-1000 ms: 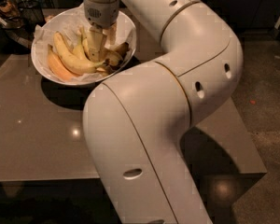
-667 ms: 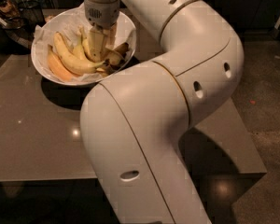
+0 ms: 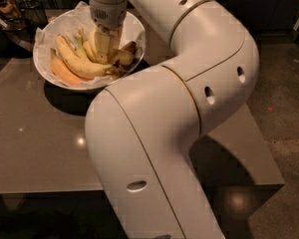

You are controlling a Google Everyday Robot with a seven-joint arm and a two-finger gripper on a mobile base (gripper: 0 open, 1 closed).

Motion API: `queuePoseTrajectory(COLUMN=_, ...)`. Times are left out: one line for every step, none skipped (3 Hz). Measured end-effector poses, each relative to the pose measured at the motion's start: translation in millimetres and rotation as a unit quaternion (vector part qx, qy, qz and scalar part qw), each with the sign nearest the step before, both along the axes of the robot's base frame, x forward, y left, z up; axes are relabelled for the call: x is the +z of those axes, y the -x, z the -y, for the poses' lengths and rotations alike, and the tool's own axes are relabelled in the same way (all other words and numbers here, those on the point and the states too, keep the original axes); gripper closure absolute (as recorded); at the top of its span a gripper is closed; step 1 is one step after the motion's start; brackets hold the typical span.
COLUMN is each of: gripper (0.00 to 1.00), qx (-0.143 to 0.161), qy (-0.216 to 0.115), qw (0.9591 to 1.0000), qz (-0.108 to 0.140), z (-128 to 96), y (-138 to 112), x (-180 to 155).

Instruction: Pick banana from white bowl

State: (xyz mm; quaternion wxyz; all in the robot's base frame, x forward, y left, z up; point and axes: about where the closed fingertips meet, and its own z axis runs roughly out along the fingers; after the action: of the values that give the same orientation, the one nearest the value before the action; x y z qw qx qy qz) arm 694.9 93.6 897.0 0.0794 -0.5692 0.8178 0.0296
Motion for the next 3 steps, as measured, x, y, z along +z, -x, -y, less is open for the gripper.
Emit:
queuePoseTrajectory(gripper=1.0, qx=0.0, qy=0.0, qw=1.0, qz=0.0, z=0.0, y=0.0, x=0.0)
queuePoseTrajectory(gripper=1.0, qx=0.002, qy=-0.005, qw=0.9996, qz=0.029, z=2.8, y=4.0, x=12.5)
queuePoseTrajectory(gripper=1.0, qx=0.015, qy=-0.008, qw=0.998, qz=0.061, z=9.2, y=28.4, x=32.9)
